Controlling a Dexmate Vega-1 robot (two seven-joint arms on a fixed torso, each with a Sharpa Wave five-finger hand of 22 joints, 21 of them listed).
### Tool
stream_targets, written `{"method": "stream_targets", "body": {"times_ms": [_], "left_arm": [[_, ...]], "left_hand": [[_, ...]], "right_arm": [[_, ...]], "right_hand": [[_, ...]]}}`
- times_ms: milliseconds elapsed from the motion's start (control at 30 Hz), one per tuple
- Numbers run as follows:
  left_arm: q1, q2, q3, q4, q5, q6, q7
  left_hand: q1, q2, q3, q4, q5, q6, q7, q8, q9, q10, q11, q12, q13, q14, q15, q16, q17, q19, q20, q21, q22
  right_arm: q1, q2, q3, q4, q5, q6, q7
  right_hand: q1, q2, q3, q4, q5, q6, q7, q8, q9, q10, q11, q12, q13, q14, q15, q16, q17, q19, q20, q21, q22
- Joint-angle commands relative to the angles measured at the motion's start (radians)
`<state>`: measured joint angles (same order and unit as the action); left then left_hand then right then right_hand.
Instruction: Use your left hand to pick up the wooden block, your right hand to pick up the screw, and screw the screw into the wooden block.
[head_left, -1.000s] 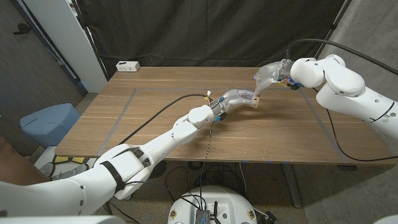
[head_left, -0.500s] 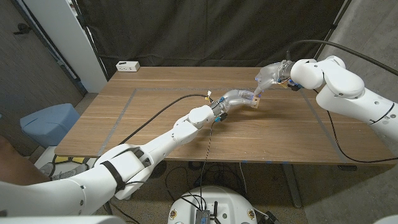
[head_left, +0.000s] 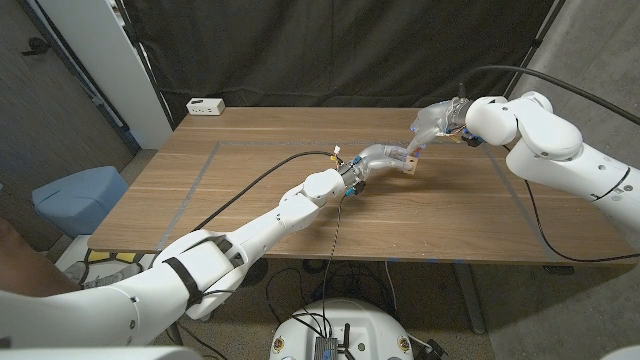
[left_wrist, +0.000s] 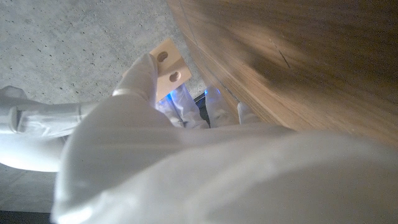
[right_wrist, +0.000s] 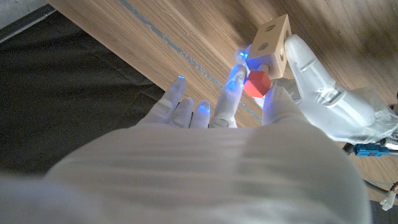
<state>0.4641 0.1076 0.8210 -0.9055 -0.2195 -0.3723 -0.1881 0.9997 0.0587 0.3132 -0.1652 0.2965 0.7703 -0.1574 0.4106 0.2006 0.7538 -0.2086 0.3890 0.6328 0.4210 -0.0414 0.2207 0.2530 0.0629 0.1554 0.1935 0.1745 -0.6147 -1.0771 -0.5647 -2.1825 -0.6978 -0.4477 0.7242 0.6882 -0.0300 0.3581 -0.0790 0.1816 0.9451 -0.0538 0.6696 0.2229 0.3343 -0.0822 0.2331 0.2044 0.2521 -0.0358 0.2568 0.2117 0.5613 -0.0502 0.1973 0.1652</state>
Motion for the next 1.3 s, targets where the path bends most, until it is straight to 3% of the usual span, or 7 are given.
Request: {"method": "stream_targets", "body": {"times_ms": [33, 300, 733, 1033, 1300], "left_arm": [[-0.003, -0.003, 0.002, 0.007, -0.002, -0.002, -0.004], [-0.002, -0.002, 0.003, 0.003, -0.003, 0.002, -0.007], [-0.004, -0.003, 0.004, 0.003, -0.002, -0.003, -0.01], [-0.003, -0.001, 0.004, 0.001, -0.002, -0.004, -0.012], [-0.004, -0.002, 0.003, 0.005, -0.002, -0.007, -0.014]], "left_hand": [[-0.013, 0.033, 0.02, 0.013, 0.007, 0.047, -0.008, 0.008, 0.017, 0.007, -0.004, 0.009, 0.001, 0.003, -0.078, 0.0, 0.002, 0.005, 0.005, 0.008, 0.006], [-0.014, 0.033, 0.022, 0.013, 0.008, 0.046, -0.007, 0.008, 0.017, 0.006, -0.004, 0.009, 0.001, 0.004, -0.076, 0.0, 0.001, 0.006, 0.004, 0.008, 0.006], [-0.014, 0.034, 0.024, 0.014, 0.009, 0.044, -0.006, 0.006, 0.017, 0.006, -0.004, 0.009, 0.002, 0.004, -0.076, -0.001, 0.001, 0.006, 0.005, 0.007, 0.006], [-0.015, 0.034, 0.024, 0.014, 0.01, 0.045, -0.007, 0.006, 0.017, 0.007, -0.004, 0.009, 0.001, 0.004, -0.075, -0.001, 0.001, 0.006, 0.005, 0.007, 0.006], [-0.015, 0.034, 0.024, 0.013, 0.01, 0.044, -0.005, 0.005, 0.017, 0.008, -0.004, 0.009, 0.001, 0.004, -0.076, 0.0, 0.002, 0.006, 0.005, 0.007, 0.006]], "right_arm": [[-0.001, 0.015, -0.011, 0.007, -0.039, -0.01, 0.001], [-0.008, 0.021, -0.01, 0.004, -0.062, -0.021, 0.0], [-0.017, 0.022, -0.004, -0.009, -0.09, -0.036, 0.02], [-0.015, 0.02, 0.0, -0.018, -0.105, -0.046, 0.05], [-0.014, 0.018, 0.007, -0.022, -0.099, -0.048, 0.072]], "right_hand": [[-0.019, 0.005, -0.012, 0.004, 0.005, 0.018, 0.007, 0.008, -0.001, 0.015, 0.001, 0.005, 0.002, 0.015, -0.09, 0.007, 0.003, 0.015, -0.059, 0.002, 0.003], [-0.088, -0.012, -0.048, 0.028, 0.006, 0.046, 0.015, 0.003, -0.014, 0.033, 0.007, 0.003, 0.001, 0.026, -0.087, 0.006, 0.003, 0.022, -0.057, 0.0, 0.003], [-0.131, -0.023, -0.071, 0.041, 0.012, 0.072, 0.028, -0.001, -0.022, 0.052, 0.016, 0.003, 0.0, 0.039, -0.087, 0.005, 0.001, 0.028, -0.053, -0.001, 0.003], [-0.184, -0.05, -0.103, 0.051, 0.02, 0.001, 0.036, -0.045, -0.027, 0.031, 0.044, -0.015, 0.0, 0.032, -0.074, -0.008, -0.002, 0.024, -0.045, -0.006, 0.004], [-0.193, -0.053, -0.112, 0.048, 0.026, -0.059, 0.037, -0.075, -0.025, 0.008, 0.059, -0.027, 0.001, 0.02, -0.065, -0.019, -0.004, 0.011, -0.041, -0.011, 0.004]]}}
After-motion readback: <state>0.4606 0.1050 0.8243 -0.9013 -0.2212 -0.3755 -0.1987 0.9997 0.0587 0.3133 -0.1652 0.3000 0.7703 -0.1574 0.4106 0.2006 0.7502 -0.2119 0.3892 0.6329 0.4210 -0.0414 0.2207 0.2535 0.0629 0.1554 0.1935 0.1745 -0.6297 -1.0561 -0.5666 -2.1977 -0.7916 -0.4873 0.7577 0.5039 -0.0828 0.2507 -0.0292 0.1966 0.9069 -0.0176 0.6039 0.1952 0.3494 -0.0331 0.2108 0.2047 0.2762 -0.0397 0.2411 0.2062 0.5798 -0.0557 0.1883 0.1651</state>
